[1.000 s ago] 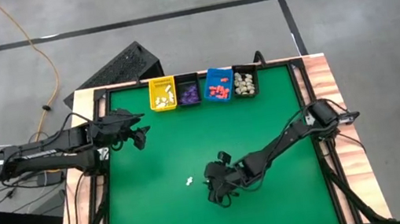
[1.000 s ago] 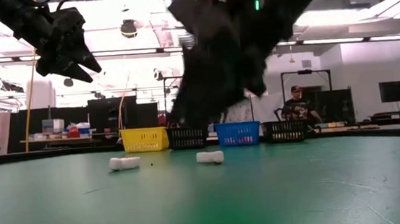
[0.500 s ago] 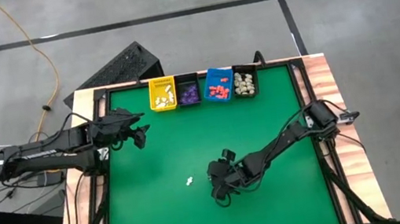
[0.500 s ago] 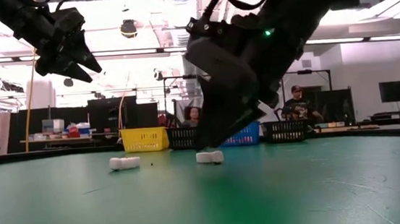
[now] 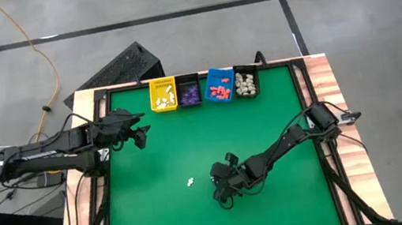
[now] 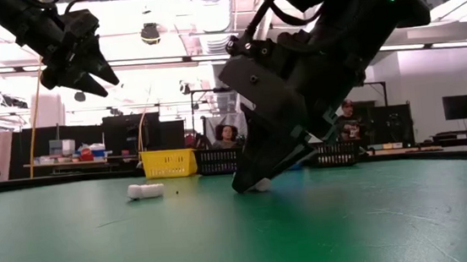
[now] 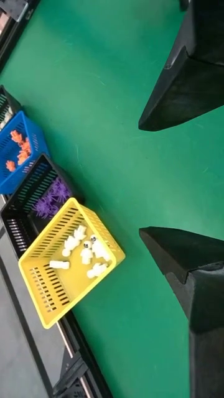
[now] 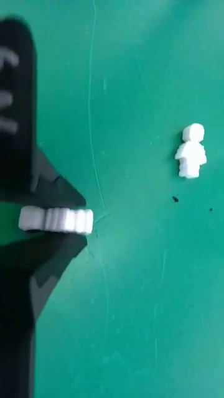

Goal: Sort Halloween decoration
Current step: Put the white skeleton toy into the yellow basket

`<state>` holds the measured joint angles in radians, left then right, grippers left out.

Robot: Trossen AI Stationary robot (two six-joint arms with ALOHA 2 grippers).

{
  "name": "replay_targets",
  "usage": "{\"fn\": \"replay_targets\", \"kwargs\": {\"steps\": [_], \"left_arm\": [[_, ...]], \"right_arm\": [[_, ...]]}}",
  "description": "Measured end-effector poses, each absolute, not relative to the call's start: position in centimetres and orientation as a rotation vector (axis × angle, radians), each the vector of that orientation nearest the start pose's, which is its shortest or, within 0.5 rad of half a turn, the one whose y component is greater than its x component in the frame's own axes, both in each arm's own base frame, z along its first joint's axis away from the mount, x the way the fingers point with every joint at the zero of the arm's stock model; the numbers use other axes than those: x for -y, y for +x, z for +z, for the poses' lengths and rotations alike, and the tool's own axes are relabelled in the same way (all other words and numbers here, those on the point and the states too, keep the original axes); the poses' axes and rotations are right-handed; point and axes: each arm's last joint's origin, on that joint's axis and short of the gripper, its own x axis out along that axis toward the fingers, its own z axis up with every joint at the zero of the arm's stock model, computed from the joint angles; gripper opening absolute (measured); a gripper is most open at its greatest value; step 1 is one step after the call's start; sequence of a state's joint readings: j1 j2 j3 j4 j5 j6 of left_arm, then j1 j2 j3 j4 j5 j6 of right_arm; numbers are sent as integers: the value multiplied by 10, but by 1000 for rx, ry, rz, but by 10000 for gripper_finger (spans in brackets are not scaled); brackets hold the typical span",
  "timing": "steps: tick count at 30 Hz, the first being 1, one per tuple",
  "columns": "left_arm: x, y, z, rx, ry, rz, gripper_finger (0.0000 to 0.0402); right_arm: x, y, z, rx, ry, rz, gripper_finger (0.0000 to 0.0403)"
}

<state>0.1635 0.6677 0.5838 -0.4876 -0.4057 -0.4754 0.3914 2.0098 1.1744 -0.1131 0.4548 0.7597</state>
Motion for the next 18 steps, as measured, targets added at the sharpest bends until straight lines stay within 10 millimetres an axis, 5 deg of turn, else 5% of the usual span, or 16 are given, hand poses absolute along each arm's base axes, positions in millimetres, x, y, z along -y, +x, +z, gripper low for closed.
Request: {"fn": "replay_targets", "kwargs": {"steps": [4, 10, 18], "left_arm": [[-34, 137, 255, -431, -379, 677, 256], [-34, 137, 255, -432, -380, 678, 256], [-34, 137, 255, -430, -383, 680, 256]], "right_arm": [[-139, 372, 126, -776, 331, -368, 49], [-127, 387, 138, -757, 323, -355, 49], [-51, 432, 176, -570, 243, -416, 49]]}}
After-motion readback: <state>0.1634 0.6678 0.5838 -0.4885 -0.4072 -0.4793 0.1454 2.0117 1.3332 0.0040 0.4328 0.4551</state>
